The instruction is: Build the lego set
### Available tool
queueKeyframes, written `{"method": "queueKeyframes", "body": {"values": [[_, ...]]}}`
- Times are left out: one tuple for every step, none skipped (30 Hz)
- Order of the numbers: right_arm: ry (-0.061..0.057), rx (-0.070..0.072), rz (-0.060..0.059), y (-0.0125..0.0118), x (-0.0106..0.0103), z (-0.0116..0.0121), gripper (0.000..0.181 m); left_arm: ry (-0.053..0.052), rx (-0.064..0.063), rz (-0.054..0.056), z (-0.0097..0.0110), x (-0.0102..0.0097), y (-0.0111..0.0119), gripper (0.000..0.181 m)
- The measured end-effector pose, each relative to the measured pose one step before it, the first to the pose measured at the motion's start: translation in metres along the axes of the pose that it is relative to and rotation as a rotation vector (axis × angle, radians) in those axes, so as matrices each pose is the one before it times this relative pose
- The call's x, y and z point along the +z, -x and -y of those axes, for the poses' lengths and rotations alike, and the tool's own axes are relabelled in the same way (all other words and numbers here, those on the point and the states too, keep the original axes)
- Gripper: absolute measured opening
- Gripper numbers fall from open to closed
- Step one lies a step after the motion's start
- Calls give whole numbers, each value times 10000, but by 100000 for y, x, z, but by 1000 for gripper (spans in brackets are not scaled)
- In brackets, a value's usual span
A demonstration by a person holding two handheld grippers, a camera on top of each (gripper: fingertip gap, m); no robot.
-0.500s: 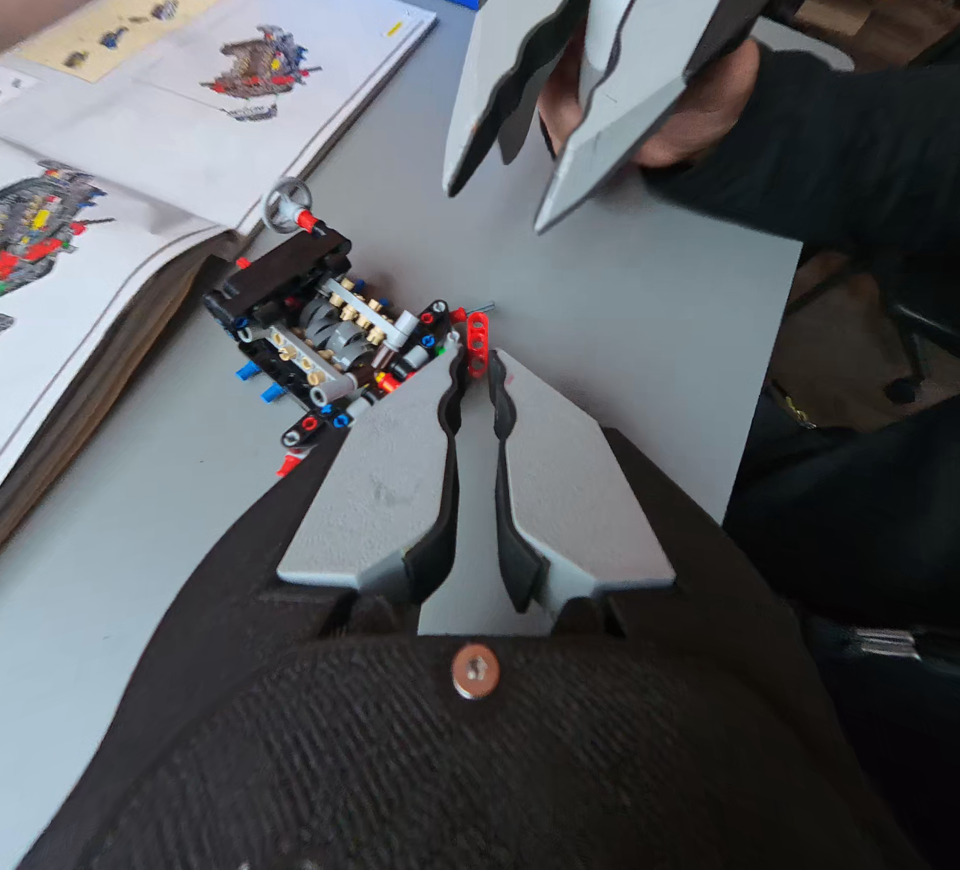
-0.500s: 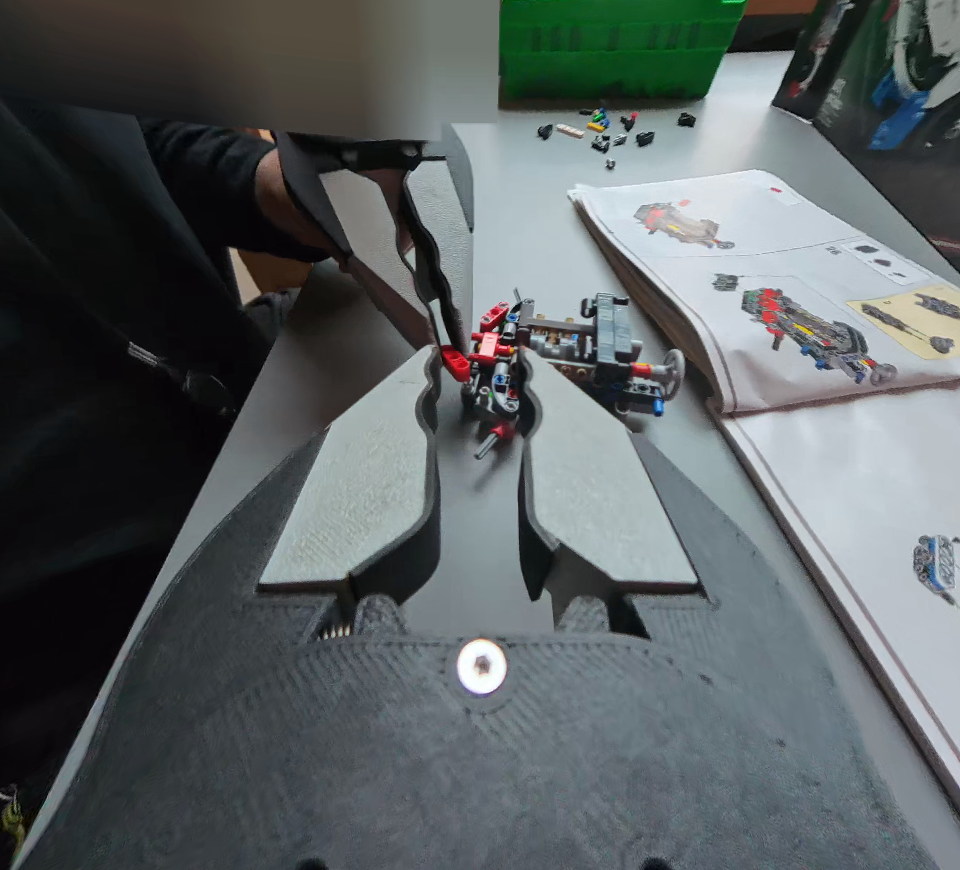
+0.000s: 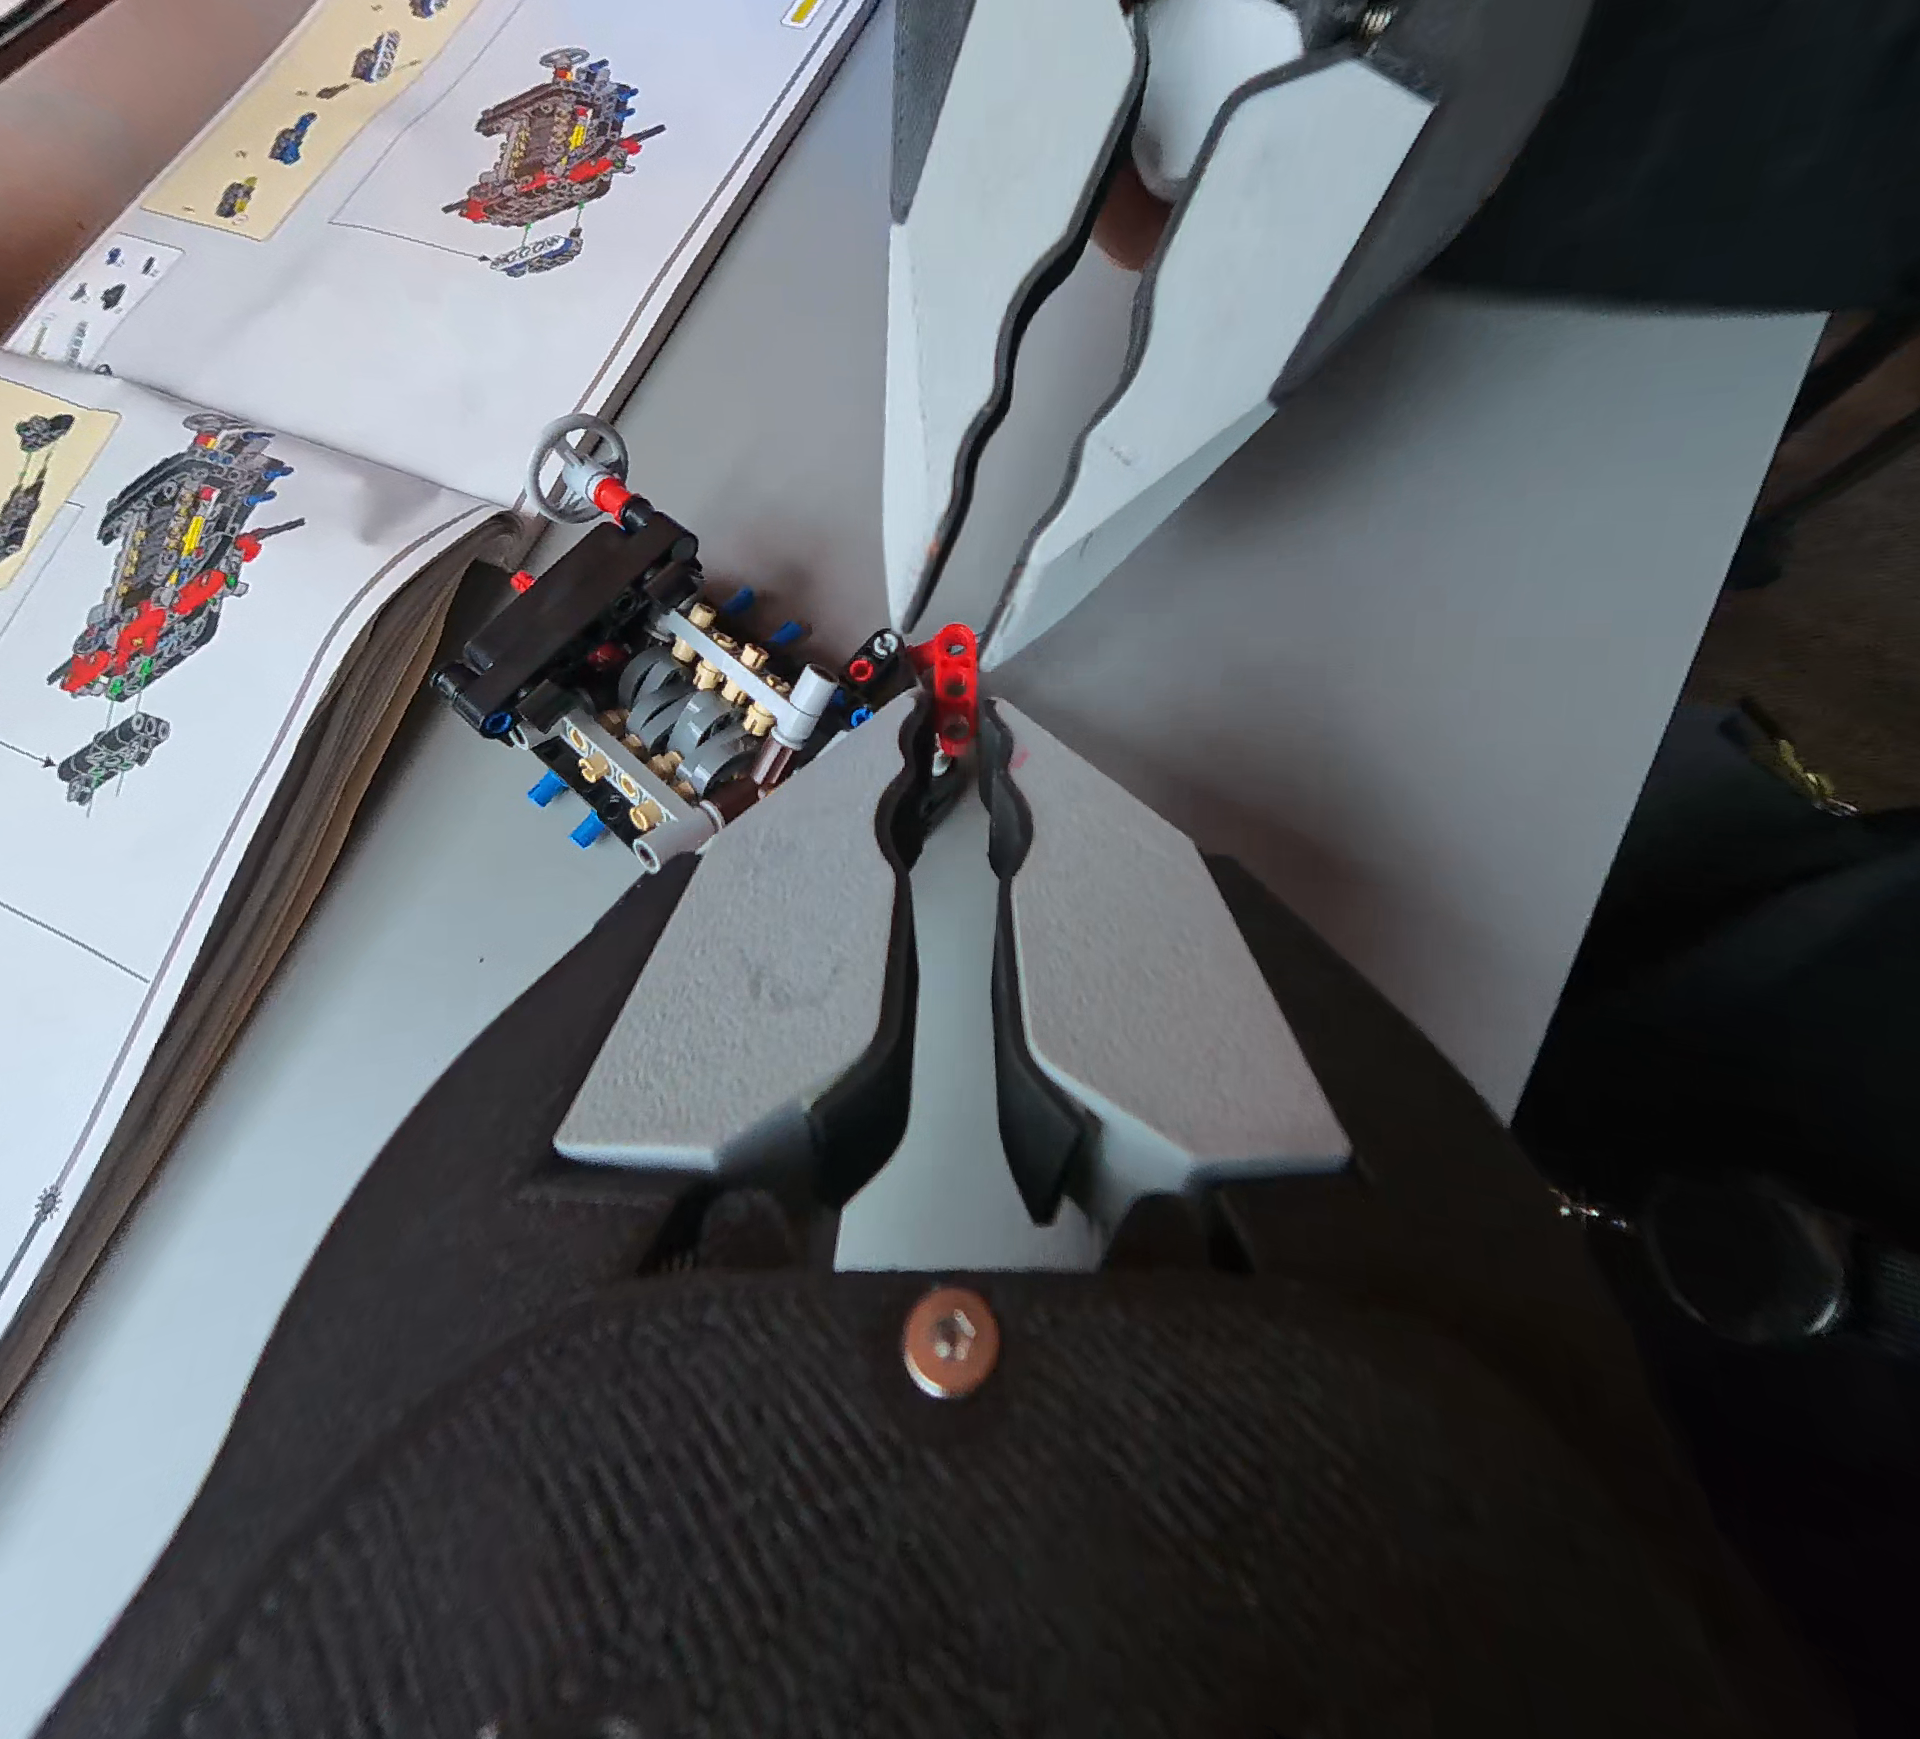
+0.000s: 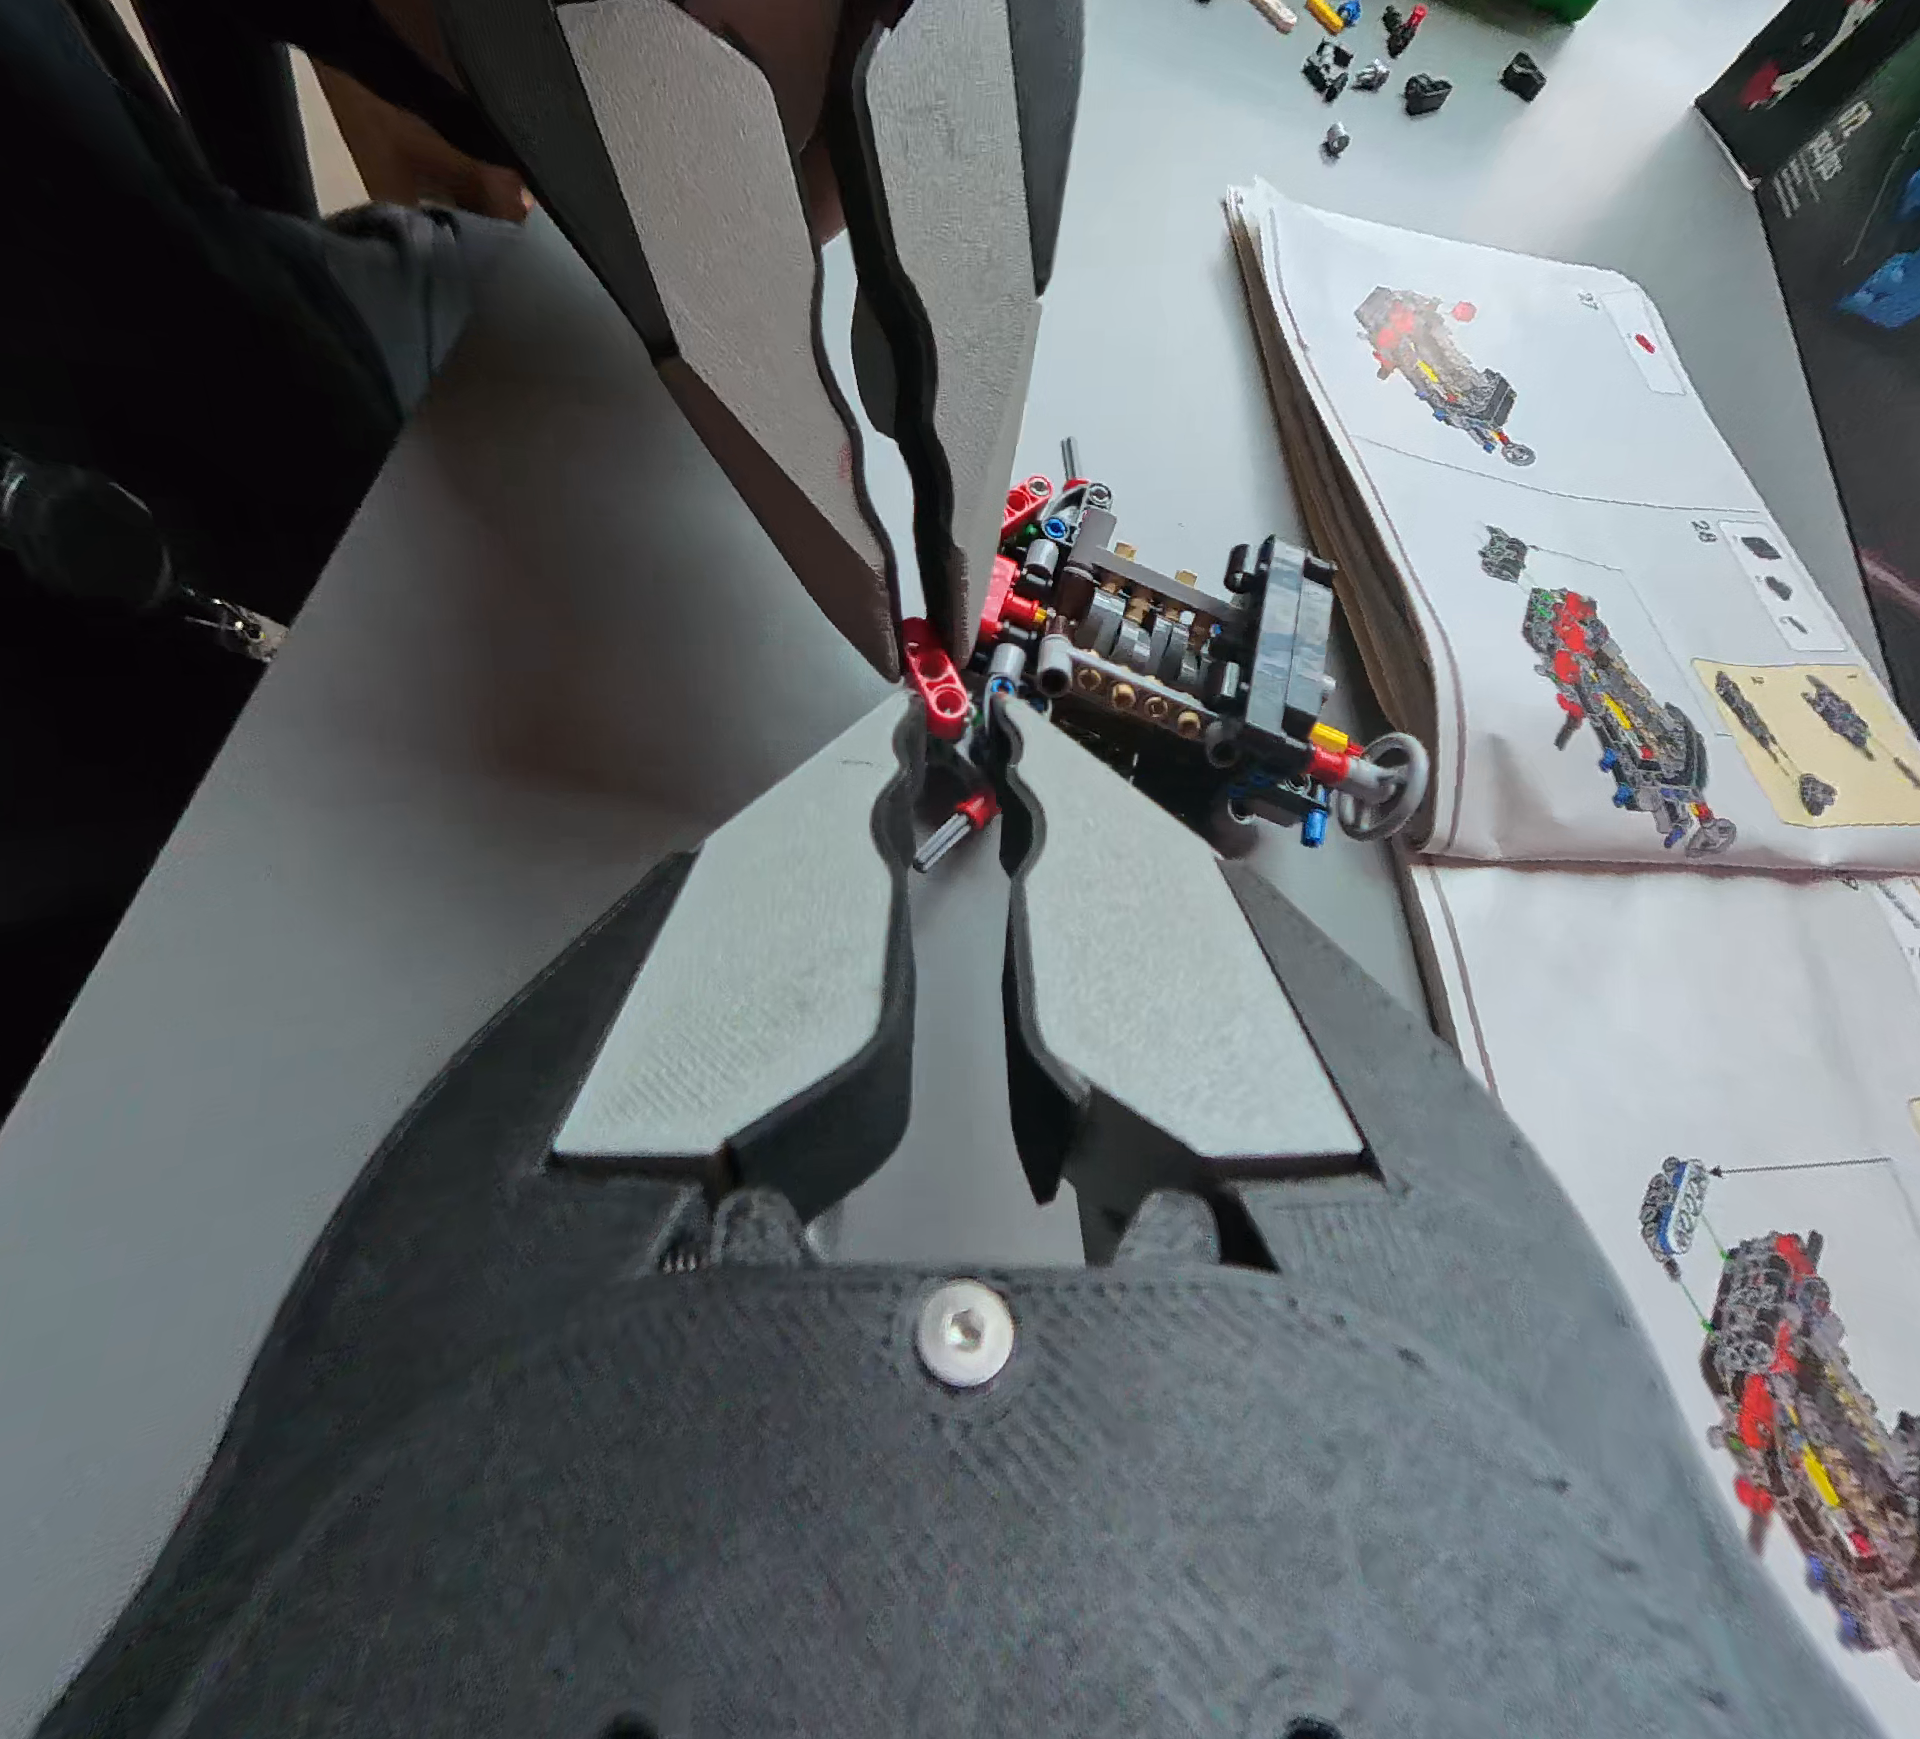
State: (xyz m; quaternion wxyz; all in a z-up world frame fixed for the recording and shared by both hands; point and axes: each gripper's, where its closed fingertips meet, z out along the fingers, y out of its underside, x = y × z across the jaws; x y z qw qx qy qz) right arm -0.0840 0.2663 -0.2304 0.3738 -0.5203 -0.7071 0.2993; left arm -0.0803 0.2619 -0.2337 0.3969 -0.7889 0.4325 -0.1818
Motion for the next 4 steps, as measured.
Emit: {"method": "queueKeyframes", "body": {"values": [[77,-108,55,105,78,-16,6,47,52,4,-8,37,16,5],[31,-64,53,58,64,23,5,24,52,17,3,28,57,5],[52,-44,35,-17,51,-72,5,15,25,-9,-11,21,32,5],[25,8,85,23,16,-52,5,8,-5,-39,-35,35,0,5]]}}
